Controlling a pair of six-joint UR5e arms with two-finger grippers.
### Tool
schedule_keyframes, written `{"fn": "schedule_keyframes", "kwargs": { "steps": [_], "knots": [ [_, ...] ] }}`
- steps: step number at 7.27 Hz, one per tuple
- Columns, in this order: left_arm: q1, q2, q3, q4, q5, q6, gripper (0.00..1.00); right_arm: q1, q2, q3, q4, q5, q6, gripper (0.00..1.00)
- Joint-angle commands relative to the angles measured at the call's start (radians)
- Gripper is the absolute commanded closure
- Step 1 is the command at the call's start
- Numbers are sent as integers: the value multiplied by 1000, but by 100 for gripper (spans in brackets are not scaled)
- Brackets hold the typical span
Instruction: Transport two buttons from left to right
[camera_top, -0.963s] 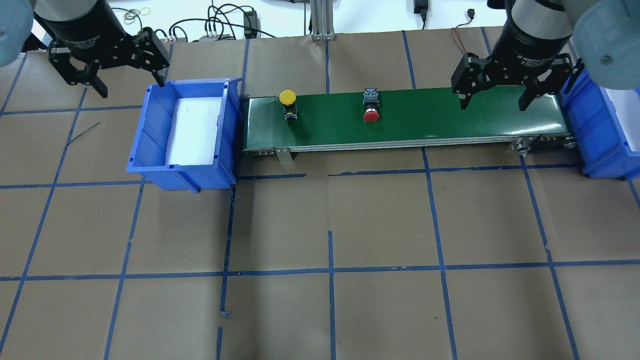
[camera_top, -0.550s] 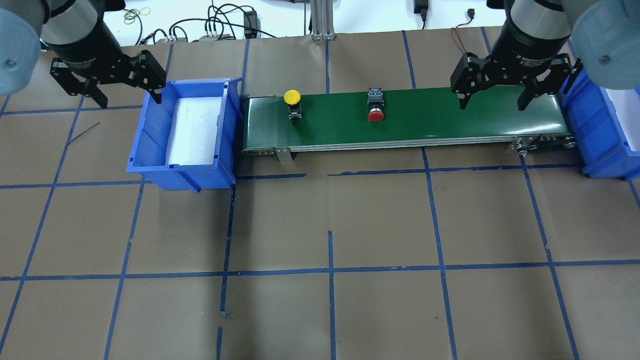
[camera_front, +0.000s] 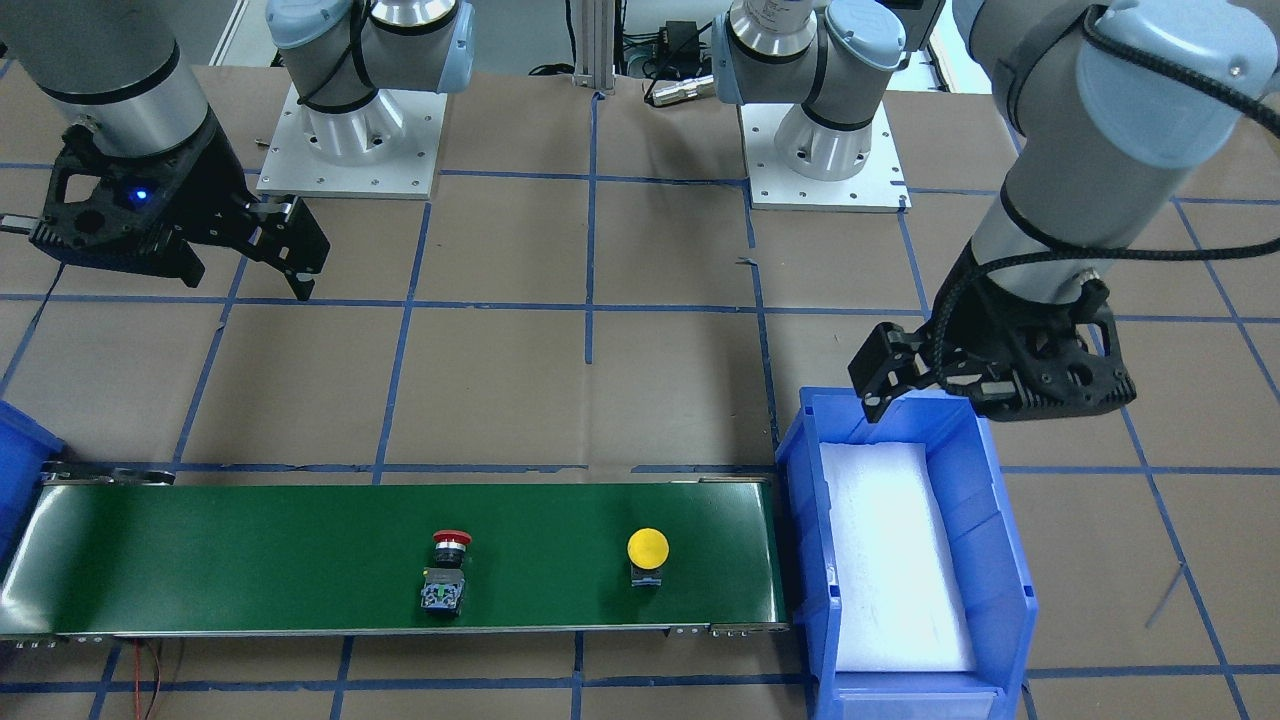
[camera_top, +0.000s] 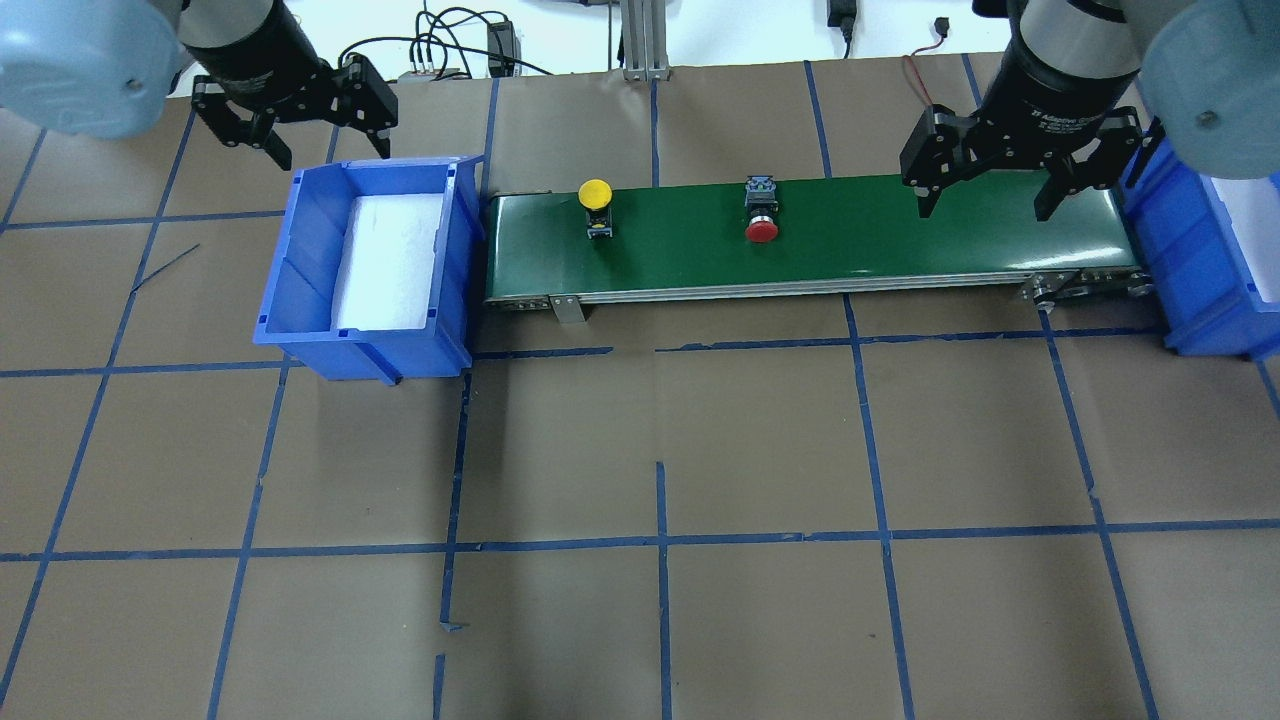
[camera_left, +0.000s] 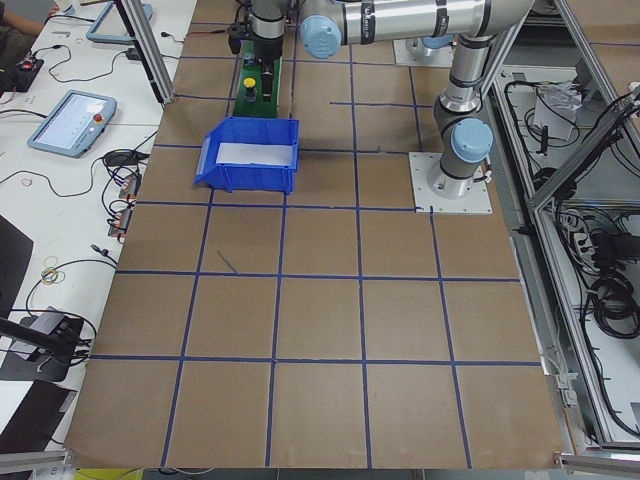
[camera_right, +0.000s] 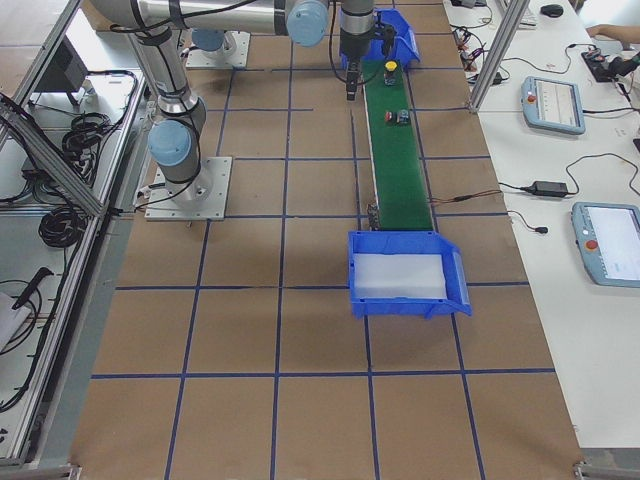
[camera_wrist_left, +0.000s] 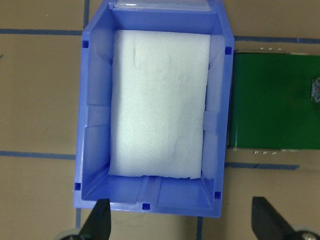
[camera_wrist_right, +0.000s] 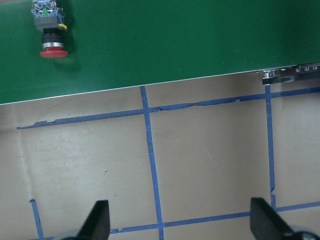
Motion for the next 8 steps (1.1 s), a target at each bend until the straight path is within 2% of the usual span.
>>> {"fn": "schedule_keyframes", "kwargs": {
  "steps": [1, 5, 7, 8],
  "knots": [
    [-146, -129, 183, -110, 51, -199, 0, 0, 0, 0, 0, -9, -3, 0],
    [-217, -218, 191, 5, 56, -258, 0, -1, 0, 0, 0, -9, -9, 0],
    [-228, -235, 208, 11, 54, -271, 0, -1, -2, 0, 1, -12, -9, 0],
    [-230, -276, 227, 46, 54, -274, 0, -3, 0, 0, 0, -9, -8, 0]
  ]
}}
